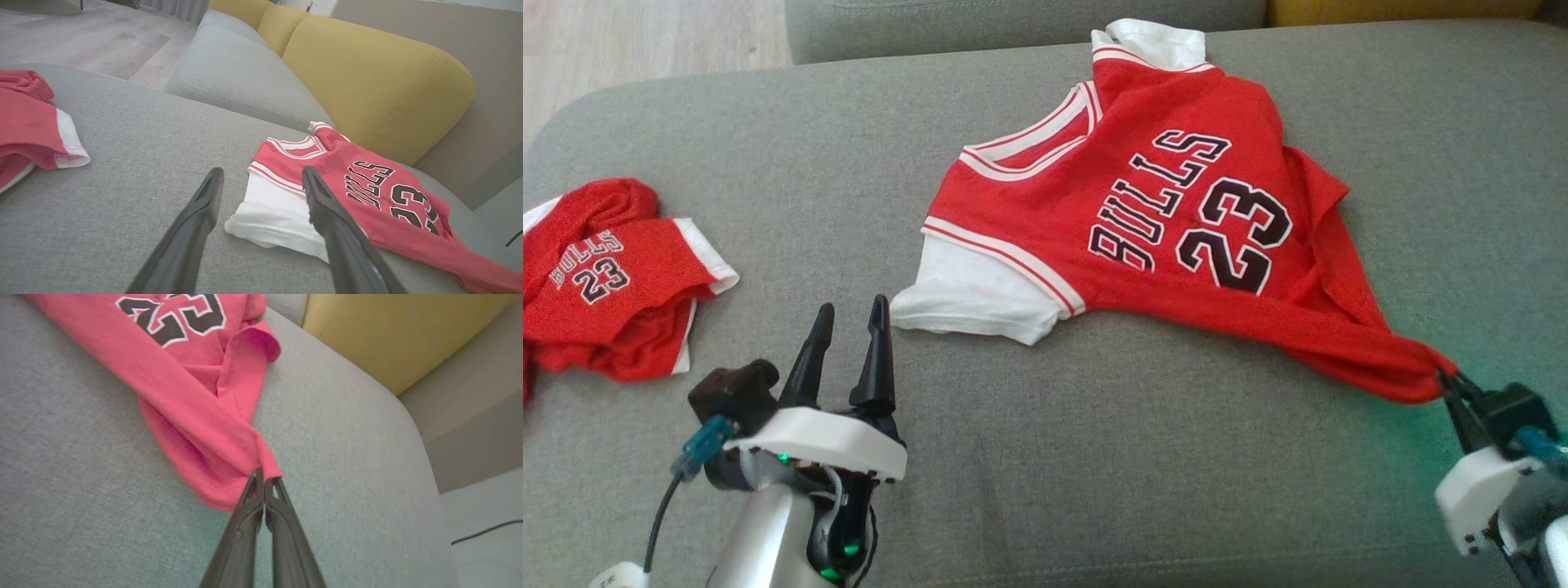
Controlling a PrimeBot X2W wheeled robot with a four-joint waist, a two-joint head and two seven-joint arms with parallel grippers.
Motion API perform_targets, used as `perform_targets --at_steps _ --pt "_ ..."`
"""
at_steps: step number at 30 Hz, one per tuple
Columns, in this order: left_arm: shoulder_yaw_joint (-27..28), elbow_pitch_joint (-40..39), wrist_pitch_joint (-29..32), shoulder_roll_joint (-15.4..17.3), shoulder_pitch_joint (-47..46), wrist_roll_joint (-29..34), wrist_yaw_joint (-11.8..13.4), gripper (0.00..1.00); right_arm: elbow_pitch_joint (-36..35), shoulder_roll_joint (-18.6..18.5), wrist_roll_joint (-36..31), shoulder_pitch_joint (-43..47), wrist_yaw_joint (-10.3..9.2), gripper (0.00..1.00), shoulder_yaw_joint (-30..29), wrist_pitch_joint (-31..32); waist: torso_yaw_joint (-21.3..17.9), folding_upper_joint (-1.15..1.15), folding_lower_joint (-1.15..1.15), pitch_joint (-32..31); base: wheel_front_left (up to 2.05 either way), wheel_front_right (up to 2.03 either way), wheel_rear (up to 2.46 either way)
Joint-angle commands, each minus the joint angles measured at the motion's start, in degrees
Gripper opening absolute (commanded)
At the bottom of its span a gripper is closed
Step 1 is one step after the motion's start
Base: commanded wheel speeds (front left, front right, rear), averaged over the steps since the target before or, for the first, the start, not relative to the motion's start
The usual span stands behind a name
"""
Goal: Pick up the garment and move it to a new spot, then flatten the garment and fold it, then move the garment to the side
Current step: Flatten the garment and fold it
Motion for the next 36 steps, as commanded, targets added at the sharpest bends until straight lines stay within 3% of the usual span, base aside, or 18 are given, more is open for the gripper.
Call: perform_targets --at_steps 1,2,7,16,20,25,36 --pt "1.82 -1.76 -0.7 0.72 -2.02 0.12 0.03 1.0 -1.23 -0.42 1.36 0.43 0.11 0.96 -0.76 0.75 -0.1 0.0 0.0 0.06 0.0 0.0 0.0" --pt "1.83 -1.76 -0.7 0.72 -2.03 0.14 0.03 1.0 -1.17 0.09 1.9 0.79 0.11 1.0 -1.44 1.42 -0.16 0.0 0.0 0.08 0.0 0.0 0.0" --pt "1.98 -1.78 -0.7 0.72 -2.09 0.15 0.06 1.0 -3.61 5.01 1.48 1.59 0.11 1.0 -8.6 3.39 -0.69 0.0 0.0 0.15 0.0 0.0 0.0" --pt "1.79 -1.69 -0.7 0.72 -2.34 0.01 -0.08 1.0 -9.95 18.7 -5.85 2.59 0.11 1.0 -22.24 -0.98 -1.27 0.0 0.0 0.21 0.0 0.0 0.0" --pt "1.87 -1.68 -0.7 0.72 -2.37 0.12 -0.2 1.0 -9.03 19.98 -1.41 3.28 0.11 1.0 -20.9 -3.81 -1.41 0.0 0.0 0.34 0.0 0.0 0.0" --pt "1.95 -1.36 -0.7 0.72 -2.31 0.61 -0.44 1.0 -6.55 20.1 4.67 4.44 0.11 1.0 -15.24 -6.85 -1.64 0.0 0.0 0.51 0.0 0.0 0.0" --pt "1.73 -0.8 -0.7 0.72 -2.33 1.44 -0.81 1.0 -2.28 20.11 -5.49 1.52 0.11 1.0 -10.54 -5.21 -1.18 0.0 0.0 0.18 0.0 0.0 0.0"
